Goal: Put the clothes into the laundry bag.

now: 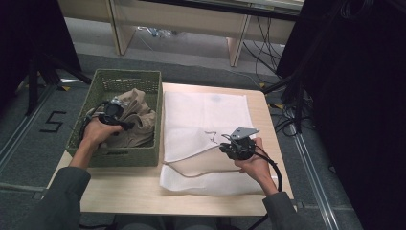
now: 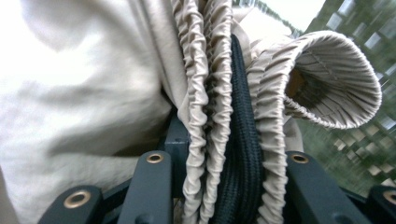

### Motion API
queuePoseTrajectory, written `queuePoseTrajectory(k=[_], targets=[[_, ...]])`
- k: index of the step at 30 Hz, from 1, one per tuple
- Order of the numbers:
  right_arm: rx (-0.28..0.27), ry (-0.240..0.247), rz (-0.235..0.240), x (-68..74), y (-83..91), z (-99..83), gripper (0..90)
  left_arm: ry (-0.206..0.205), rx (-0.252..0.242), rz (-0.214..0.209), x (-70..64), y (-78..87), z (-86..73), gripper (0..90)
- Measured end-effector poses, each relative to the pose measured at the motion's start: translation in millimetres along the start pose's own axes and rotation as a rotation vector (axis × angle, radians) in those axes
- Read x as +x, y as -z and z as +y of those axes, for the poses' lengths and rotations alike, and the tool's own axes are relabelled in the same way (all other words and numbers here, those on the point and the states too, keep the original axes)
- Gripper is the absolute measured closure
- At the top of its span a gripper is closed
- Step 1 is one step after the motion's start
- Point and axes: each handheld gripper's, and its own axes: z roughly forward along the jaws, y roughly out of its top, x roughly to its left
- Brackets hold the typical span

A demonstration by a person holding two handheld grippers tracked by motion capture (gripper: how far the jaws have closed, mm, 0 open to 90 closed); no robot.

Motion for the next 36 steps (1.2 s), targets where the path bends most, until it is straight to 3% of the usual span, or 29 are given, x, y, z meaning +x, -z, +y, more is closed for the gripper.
queuePoseTrajectory(k=[3, 8, 11, 16, 17, 24, 32, 33, 36], targets=[[-0.004, 0.000, -0.005, -0.1, 1.5, 0.6, 86.9, 0.030, -0.073, -0.037, -3.7, 16.5, 7.5, 67.0], [-0.017, 0.001, -0.012, -0.3, 3.5, 1.5, 87.8, 0.032, -0.130, -0.058, -9.2, 33.1, 13.3, 67.3], [-0.026, 0.004, -0.018, -1.4, 5.7, 3.1, 87.8, 0.033, -0.183, -0.085, -14.0, 51.6, 17.8, 67.4], [-0.031, -0.001, -0.015, -1.5, 6.0, 3.5, 87.8, 0.046, -0.215, -0.105, -19.1, 70.9, 22.7, 67.4], [-0.030, -0.001, -0.016, -1.2, 6.0, 3.4, 87.7, 0.056, -0.225, -0.126, -20.3, 78.2, 23.3, 67.4], [-0.030, 0.004, -0.017, -1.7, 5.9, 3.1, 87.6, 0.059, -0.245, -0.165, -25.3, 96.3, 18.6, 67.3], [-0.032, -0.006, -0.012, -1.4, 6.3, 3.6, 87.7, 0.020, -0.264, -0.220, -43.0, 116.3, 12.3, 67.3], [-0.031, 0.005, -0.013, -2.4, 5.8, 3.1, 87.6, -0.001, -0.274, -0.223, -49.3, 121.7, 12.1, 67.4], [-0.034, 0.000, -0.016, -2.4, 6.3, 3.3, 87.7, -0.006, -0.299, -0.245, -56.7, 130.8, 13.1, 67.4]])
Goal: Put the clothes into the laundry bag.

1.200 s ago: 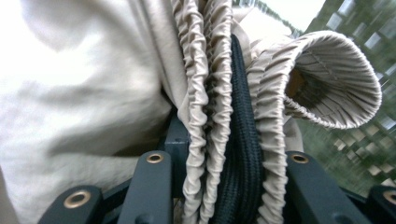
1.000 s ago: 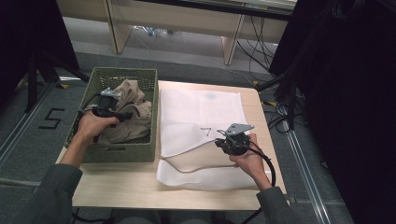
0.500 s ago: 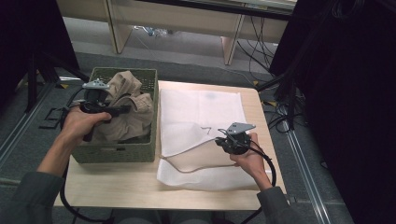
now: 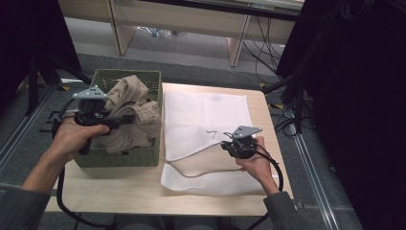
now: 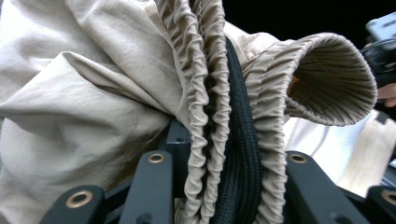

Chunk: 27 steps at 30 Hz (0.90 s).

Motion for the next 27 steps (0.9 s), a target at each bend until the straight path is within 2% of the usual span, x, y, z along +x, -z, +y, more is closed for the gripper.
queuePoseTrajectory(k=[3, 4, 5, 7, 9, 10, 11, 12, 13, 14, 17, 21, 22, 23, 24, 25, 26, 27], targets=[[0.004, 0.005, 0.002, 0.0, -0.5, -0.4, 87.7, -0.011, -0.018, -0.040, -12.8, 7.9, 4.8, 67.4], [0.004, 0.005, 0.002, 0.0, -0.5, -0.4, 87.7, -0.011, -0.018, -0.040, -12.8, 7.9, 4.8, 67.4], [0.001, 0.002, 0.002, 0.1, -0.4, -0.3, 87.7, -0.022, -0.021, -0.056, -22.8, 12.7, 8.4, 67.4], [0.002, -0.004, 0.000, 0.3, -0.1, -0.2, 87.7, -0.039, -0.018, -0.069, -33.8, 16.2, 11.2, 67.4], [0.004, 0.010, 0.004, -0.1, -0.4, -0.4, 87.7, -0.059, -0.009, -0.089, -45.1, 18.9, 13.6, 67.4], [0.003, 0.004, 0.002, 0.2, 0.1, -0.3, 87.6, -0.059, -0.009, -0.089, -45.1, 18.9, 13.6, 67.4], [0.001, 0.001, 0.003, -0.1, 0.2, 0.0, 87.7, -0.067, -0.010, -0.108, -55.6, 21.1, 15.6, 67.4], [0.001, 0.002, 0.002, -0.2, 0.2, 0.1, 87.7, -0.067, -0.010, -0.108, -55.6, 21.1, 15.6, 67.3], [0.003, -0.002, 0.002, 0.4, 0.2, 0.0, 87.6, -0.085, -0.015, -0.140, -65.4, 22.7, 17.0, 67.3], [0.003, -0.002, 0.002, 0.4, 0.2, 0.0, 87.6, -0.085, -0.015, -0.140, -65.4, 22.7, 17.0, 67.3], [0.000, 0.004, -0.001, -0.1, 0.5, 0.4, 87.7, -0.124, -0.019, -0.191, -87.6, 25.0, 18.1, 67.3], [-0.002, 0.004, -0.004, 0.0, 0.7, 0.4, 87.7, -0.147, -0.015, -0.260, -109.0, 22.6, 18.2, 67.3], [-0.005, -0.002, -0.005, 0.2, 0.9, 0.6, 87.7, -0.147, -0.015, -0.260, -109.0, 22.6, 18.2, 67.3], [-0.006, -0.011, -0.005, 0.7, 1.1, 0.8, 87.7, -0.152, -0.011, -0.283, -114.8, 21.6, 18.2, 67.3], [-0.006, -0.011, -0.005, 0.7, 1.1, 0.8, 87.7, -0.162, -0.004, -0.309, -120.8, 20.1, 18.0, 67.3], [-0.003, -0.001, -0.006, 0.2, 1.4, 0.4, 87.7, -0.179, 0.012, -0.344, -133.4, 15.8, 17.0, 67.3], [-0.008, -0.004, -0.005, 0.0, 1.7, 0.4, 87.7, -0.179, 0.012, -0.344, -133.4, 15.8, 17.0, 67.2], [-0.012, -0.003, -0.016, -0.8, 1.8, 0.5, 87.7, -0.199, 0.043, -0.371, -144.9, 8.2, 14.2, 67.2]])
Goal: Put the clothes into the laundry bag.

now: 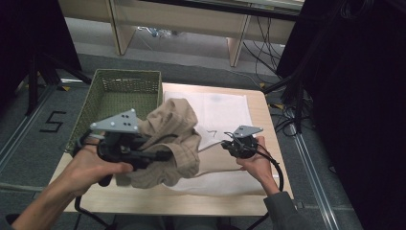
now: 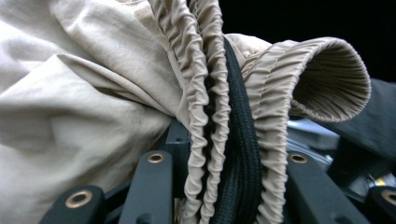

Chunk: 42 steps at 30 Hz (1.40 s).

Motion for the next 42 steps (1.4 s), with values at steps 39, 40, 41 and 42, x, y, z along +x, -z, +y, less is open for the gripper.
queuePoseTrajectory(k=[39, 40, 41, 42], targets=[[-0.076, 0.006, -0.009, -1.3, 19.8, 11.5, 89.2, 0.093, 0.396, 0.122, 42.8, -223.6, -55.4, 65.2], [-0.078, 0.007, -0.011, -1.5, 20.6, 12.3, 89.2, 0.088, 0.397, 0.144, 45.3, -226.3, -54.6, 65.2], [-0.078, 0.012, -0.013, -1.3, 21.8, 12.9, 89.2, 0.122, 0.374, 0.184, 51.5, -232.0, -53.9, 64.9], [-0.078, 0.021, -0.019, -1.3, 22.0, 12.9, 89.3, 0.135, 0.363, 0.204, 54.7, -234.9, -54.2, 64.6]])
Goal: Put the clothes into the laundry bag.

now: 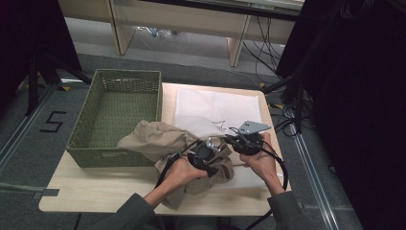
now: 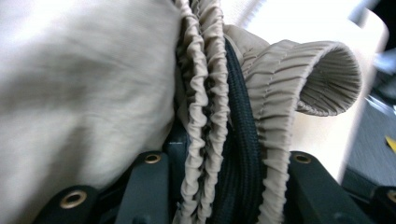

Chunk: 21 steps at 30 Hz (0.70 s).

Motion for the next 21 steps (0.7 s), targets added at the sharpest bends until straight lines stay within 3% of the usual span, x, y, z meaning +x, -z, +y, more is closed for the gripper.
queuePoseTrajectory(k=[1, 2, 3, 4, 7, 11, 12, 13, 15, 17, 18, 19, 20, 21], targets=[[0.000, 0.000, 0.000, 0.0, 0.0, 0.0, 89.3, 0.000, 0.000, 0.000, 0.0, 0.0, 0.0, 63.6], [0.002, -0.015, -0.008, -0.4, 0.5, 0.5, 89.3, 0.001, -0.016, 0.054, 2.9, -8.5, 0.0, 62.7], [0.002, -0.015, -0.008, -0.4, 0.5, 0.5, 89.3, 0.001, -0.016, 0.054, 2.9, -8.5, 0.0, 61.5], [0.005, -0.010, -0.015, -3.6, 0.6, -1.3, 89.3, -0.005, -0.010, 0.096, 6.1, -18.0, -2.5, 59.7], [0.008, -0.020, -0.007, -4.3, -0.4, -4.2, 89.3, -0.003, 0.008, 0.089, 7.8, -23.2, -4.4, 55.2], [0.012, -0.033, -0.002, -5.1, -1.2, -6.1, 89.3, -0.014, -0.014, 0.077, 2.3, -15.1, -6.0, 41.7], [0.013, -0.035, -0.003, -5.4, -1.6, -6.6, 89.2, -0.032, -0.024, 0.062, -2.5, -5.1, -5.9, 38.2], [0.013, -0.035, -0.003, -5.4, -1.6, -6.6, 89.2, -0.032, -0.024, 0.062, -2.5, -5.1, -5.9, 36.6], [0.014, -0.036, -0.003, -6.4, -1.8, -7.4, 89.2, -0.070, -0.055, 0.066, -5.1, 20.1, -4.8, 32.7], [0.014, -0.033, -0.002, -6.6, -2.1, -8.0, 89.2, -0.045, -0.069, 0.043, -6.1, 28.9, -5.5, 31.0], [0.013, -0.038, 0.000, -7.0, -1.9, -8.5, 89.2, -0.063, -0.090, 0.065, -2.8, 50.1, -6.6, 30.9], [0.013, -0.038, 0.000, -7.0, -1.9, -8.5, 89.2, -0.063, -0.090, 0.065, -2.8, 50.1, -6.6, 30.8], [0.013, -0.046, 0.002, -7.1, -1.7, -8.7, 89.1, -0.075, -0.107, 0.121, 6.2, 72.1, -8.3, 30.5], [0.014, -0.044, 0.002, -6.9, -1.9, -8.8, 89.1, -0.069, -0.118, 0.147, 12.1, 82.7, -9.7, 29.9]])
